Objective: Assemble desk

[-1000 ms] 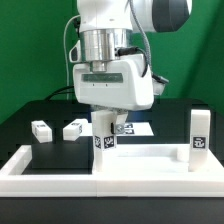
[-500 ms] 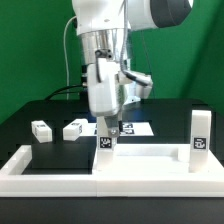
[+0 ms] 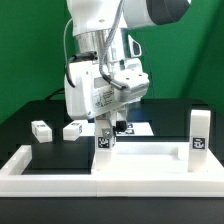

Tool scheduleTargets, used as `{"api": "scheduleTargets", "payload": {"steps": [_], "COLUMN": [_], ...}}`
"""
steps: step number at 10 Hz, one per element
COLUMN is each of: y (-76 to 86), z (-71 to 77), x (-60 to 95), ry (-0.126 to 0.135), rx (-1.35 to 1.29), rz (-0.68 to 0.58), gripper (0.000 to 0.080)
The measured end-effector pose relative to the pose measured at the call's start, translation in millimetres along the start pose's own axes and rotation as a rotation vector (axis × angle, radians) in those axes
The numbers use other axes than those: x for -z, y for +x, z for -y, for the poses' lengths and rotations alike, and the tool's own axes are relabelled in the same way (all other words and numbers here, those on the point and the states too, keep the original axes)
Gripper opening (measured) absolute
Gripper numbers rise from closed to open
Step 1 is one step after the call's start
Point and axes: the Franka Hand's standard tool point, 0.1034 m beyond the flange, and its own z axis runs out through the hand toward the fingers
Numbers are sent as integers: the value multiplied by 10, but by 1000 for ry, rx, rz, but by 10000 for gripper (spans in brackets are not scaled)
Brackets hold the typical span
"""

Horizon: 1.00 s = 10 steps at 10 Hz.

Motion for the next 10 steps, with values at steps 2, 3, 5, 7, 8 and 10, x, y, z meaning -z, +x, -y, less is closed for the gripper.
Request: {"api": "scheduleTargets", "payload": {"steps": [2,3,5,7,8,10], "y": [-12,-21,-187,-407,-437,-420], "z": [0,-2,-75,-183,-201,-204], "x": [-6,1,212,528,547,515], "ry": [4,5,15,16,13,10], "rx": [-41,-26,48,128,136,135], "rz": [0,0,26,70,73,69], "gripper": [302,302,505,643,648,648]}}
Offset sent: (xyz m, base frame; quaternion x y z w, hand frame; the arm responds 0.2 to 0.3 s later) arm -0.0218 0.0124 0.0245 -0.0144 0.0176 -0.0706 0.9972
